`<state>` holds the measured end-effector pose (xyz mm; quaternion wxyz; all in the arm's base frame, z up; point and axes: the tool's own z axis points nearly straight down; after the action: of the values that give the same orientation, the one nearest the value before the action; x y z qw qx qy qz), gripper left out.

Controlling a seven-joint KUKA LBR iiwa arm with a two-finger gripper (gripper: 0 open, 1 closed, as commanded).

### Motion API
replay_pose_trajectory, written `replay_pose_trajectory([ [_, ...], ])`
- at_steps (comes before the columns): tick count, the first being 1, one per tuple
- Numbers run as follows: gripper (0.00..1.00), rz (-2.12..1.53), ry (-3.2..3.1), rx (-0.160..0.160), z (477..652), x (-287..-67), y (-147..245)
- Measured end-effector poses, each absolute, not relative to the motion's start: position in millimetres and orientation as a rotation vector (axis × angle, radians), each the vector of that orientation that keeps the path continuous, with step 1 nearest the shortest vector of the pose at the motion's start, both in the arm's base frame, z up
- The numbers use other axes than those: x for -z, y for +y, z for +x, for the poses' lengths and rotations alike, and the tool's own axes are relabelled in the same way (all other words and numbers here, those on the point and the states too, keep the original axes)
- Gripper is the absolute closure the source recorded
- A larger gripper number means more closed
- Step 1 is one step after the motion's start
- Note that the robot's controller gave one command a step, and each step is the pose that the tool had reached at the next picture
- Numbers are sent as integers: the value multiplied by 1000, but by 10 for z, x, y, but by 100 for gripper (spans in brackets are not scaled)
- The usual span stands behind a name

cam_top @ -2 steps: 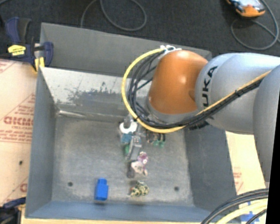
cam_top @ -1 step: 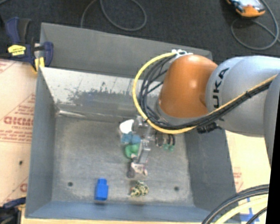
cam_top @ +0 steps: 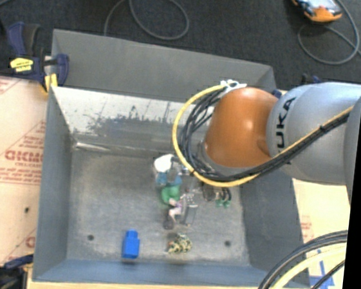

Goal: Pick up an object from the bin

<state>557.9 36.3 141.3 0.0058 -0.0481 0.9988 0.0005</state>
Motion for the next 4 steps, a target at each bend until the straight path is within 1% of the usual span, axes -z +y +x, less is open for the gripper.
replay_pose_trajectory([
  [1, 0, -465, 3096, -1, 5491, -1104, 184],
  [2, 0, -468, 3086, -3, 5546, -846, 53],
  [3, 100, -410, 3097, -3, 5501, -716, -5],
  [4, 100, -408, 3097, -3, 5501, -716, -6],
])
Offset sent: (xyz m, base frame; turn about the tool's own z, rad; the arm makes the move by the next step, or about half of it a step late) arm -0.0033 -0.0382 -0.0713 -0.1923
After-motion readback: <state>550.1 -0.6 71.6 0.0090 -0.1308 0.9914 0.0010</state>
